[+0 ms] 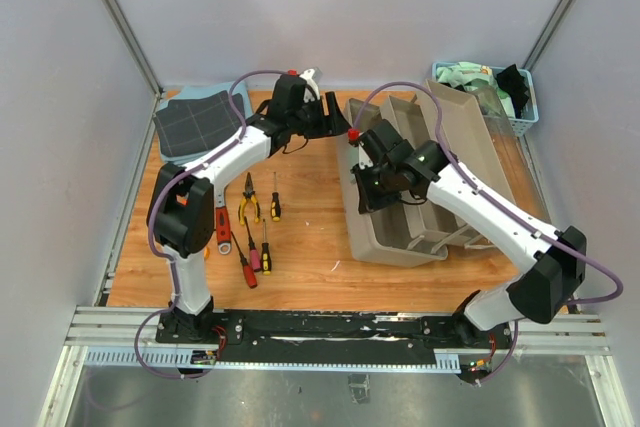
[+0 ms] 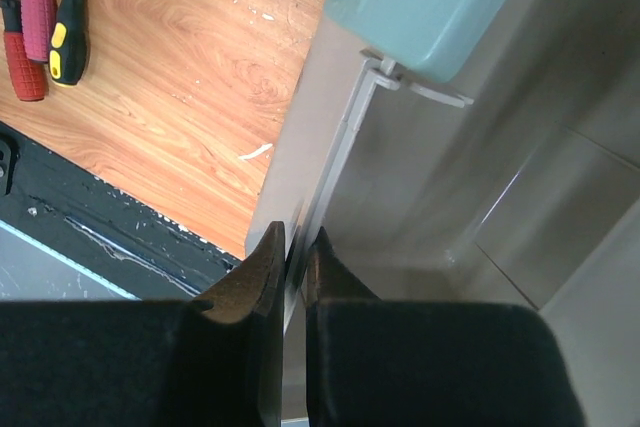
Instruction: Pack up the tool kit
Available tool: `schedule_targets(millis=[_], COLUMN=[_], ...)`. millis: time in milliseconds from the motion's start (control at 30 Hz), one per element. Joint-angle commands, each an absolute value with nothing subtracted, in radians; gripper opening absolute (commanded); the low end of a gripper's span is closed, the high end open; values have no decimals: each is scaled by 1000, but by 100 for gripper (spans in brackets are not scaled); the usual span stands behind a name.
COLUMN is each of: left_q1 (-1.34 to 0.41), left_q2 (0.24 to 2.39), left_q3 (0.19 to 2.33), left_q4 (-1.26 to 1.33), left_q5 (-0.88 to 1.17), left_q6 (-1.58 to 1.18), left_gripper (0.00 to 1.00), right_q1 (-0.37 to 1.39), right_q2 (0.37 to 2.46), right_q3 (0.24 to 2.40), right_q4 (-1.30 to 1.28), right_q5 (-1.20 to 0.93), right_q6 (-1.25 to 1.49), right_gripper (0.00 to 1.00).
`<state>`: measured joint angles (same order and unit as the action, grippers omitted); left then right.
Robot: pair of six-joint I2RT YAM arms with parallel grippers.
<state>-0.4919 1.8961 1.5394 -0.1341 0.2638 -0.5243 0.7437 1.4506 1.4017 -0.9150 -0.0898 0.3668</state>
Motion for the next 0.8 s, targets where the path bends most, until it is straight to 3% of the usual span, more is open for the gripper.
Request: schedule_targets(millis=[0, 767], left_q1=[-496, -470], left_q2=[1930, 1818], left_q3=[1551, 1519], left_q4=[-177, -198], left_q5=[229, 225], left_q6=[-493, -501], left_gripper=[70, 71], right_q1=[769, 779], right_q2=[1468, 1569], right_q3=[1407, 1379], right_q4=[-825, -764], right_q5=[-29, -160], right_q6=[284, 301], right_gripper=[1, 1])
